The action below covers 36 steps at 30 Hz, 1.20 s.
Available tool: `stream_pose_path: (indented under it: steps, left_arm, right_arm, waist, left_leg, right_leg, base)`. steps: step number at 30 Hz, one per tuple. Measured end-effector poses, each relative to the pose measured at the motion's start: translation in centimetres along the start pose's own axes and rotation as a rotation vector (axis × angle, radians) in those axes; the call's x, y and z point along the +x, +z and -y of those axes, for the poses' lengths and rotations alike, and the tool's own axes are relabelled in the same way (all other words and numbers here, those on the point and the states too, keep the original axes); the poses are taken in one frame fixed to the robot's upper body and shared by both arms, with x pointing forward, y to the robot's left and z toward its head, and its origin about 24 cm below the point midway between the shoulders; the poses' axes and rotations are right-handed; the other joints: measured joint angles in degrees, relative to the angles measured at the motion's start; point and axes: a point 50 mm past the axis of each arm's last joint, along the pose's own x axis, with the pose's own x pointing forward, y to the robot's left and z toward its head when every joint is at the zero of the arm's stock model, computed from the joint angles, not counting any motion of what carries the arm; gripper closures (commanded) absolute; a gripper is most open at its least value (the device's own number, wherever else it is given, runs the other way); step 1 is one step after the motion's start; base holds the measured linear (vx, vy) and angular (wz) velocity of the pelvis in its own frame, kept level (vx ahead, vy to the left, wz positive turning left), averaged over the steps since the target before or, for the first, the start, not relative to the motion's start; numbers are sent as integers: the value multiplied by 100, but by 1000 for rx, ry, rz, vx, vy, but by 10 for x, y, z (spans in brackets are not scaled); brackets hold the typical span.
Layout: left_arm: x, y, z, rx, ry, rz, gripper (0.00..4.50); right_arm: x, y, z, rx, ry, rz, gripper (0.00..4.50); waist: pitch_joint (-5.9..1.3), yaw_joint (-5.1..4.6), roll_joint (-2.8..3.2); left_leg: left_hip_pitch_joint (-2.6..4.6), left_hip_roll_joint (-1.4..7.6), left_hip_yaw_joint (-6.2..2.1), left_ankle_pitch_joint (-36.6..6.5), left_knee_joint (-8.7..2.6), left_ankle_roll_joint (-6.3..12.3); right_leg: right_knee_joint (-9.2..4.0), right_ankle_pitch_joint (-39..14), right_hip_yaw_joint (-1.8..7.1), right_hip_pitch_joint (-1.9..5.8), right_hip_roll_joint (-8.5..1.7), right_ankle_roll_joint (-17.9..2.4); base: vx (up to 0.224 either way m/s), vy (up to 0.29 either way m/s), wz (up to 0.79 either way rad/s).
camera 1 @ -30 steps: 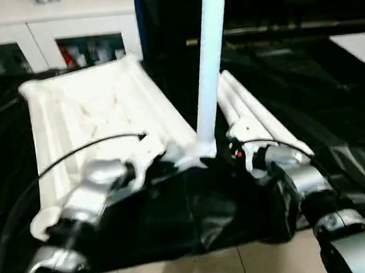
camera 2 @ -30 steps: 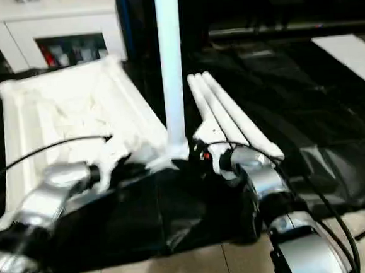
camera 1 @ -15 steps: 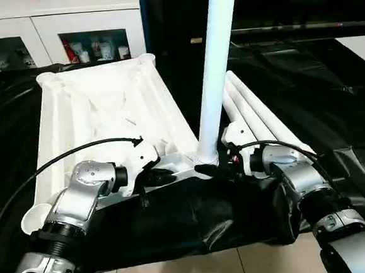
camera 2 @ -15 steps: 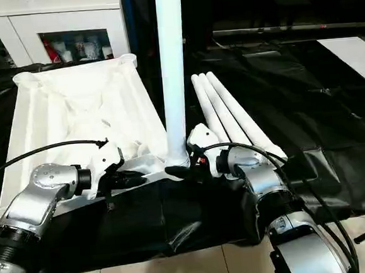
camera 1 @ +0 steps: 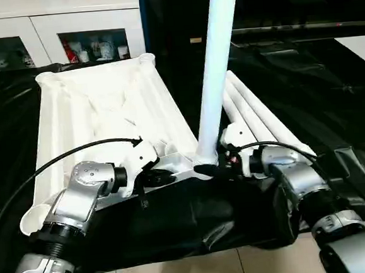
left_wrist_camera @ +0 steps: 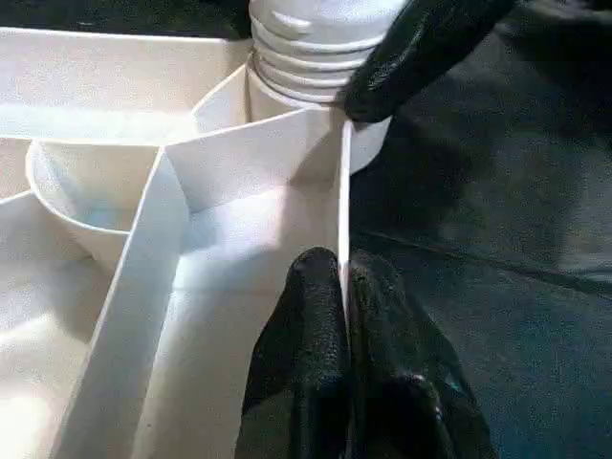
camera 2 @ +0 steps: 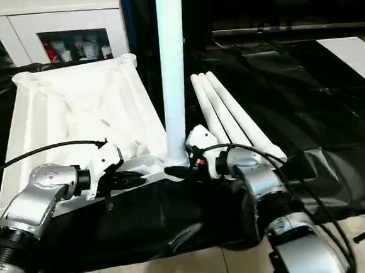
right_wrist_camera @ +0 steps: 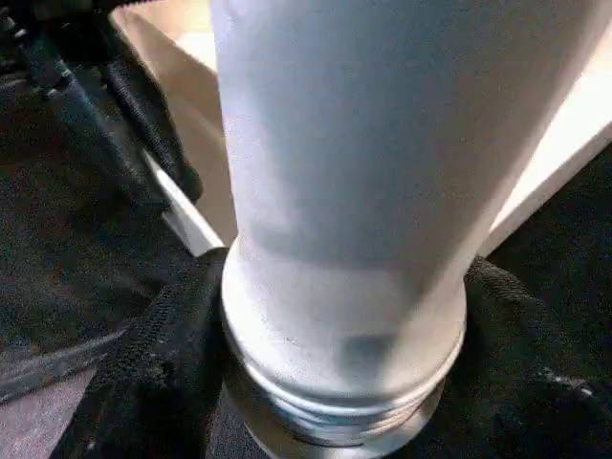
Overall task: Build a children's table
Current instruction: Rotate leg to tighten
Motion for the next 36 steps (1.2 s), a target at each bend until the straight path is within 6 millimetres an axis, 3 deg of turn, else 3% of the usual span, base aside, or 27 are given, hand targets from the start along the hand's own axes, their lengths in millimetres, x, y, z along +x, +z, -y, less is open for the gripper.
stream_pose_path:
  steps: [5, 10, 14, 18, 20, 24, 30, 36]
  left_arm:
    - [15, 4, -5, -57, 102, 25, 450]
    - [51, 21, -7, -178, 245, 75, 450]
    - [66, 29, -3, -175, 278, 64, 450]
    - [66, 30, -3, -149, 272, 58, 450]
    - [65, 29, -3, -146, 272, 57, 450]
    - [61, 27, -6, -111, 280, 43, 450]
    - [50, 23, -9, -56, 254, 15, 450]
    - [25, 14, -12, -1, 138, -9, 450]
  right_arm:
    - [11, -2, 4, 71, -188, 10, 172]
    - [30, 4, 15, 219, -509, -13, 172]
    - [34, 8, 19, 234, -605, -30, 172]
    - [34, 8, 19, 228, -597, -15, 172]
    - [33, 8, 19, 236, -594, -8, 103]
    - [35, 9, 17, 244, -552, 14, 67]
    - [28, 5, 16, 212, -441, 26, 57]
    - [-4, 4, 16, 81, -166, 5, 57]
  waist:
    - [-4, -28, 4]
    - [-8, -12, 10]
    - [-11, 4, 8]
    - [-14, 3, 4]
    - [-14, 3, 4]
    - [-12, -9, 0]
    - [-14, -24, -29]
    - [-12, -14, -36]
  left_leg:
    - [20, -3, 0, 0, 5, -1]
    - [25, -6, -1, 0, 15, -2]
    - [20, -8, -3, 0, 17, -2]
    - [17, -6, -7, 0, 15, -2]
    - [16, -6, -8, 0, 15, -2]
    - [14, -3, -10, 0, 14, -2]
    - [15, 0, -12, 0, 12, -2]
    - [4, 5, -10, -1, 14, -1]
  right_leg:
    - [0, -8, 7, 16, 0, 16]
    - [-4, -5, 11, 30, -1, 14]
    - [-10, -5, 10, 40, -2, 15]
    - [-9, 8, 7, 40, -1, -6]
    - [-9, 7, 4, 40, -1, -4]
    - [-8, 4, 1, 38, 0, 3]
    - [-8, 0, -2, 35, 2, 13]
    - [-14, 6, -4, 29, 6, 1]
  base:
    - [0, 0, 0]
    - [0, 0, 0]
    - [0, 0, 0]
    - [0, 0, 0]
    - [0, 0, 0]
    - [0, 0, 0]
    - [0, 0, 0]
    - [0, 0, 0]
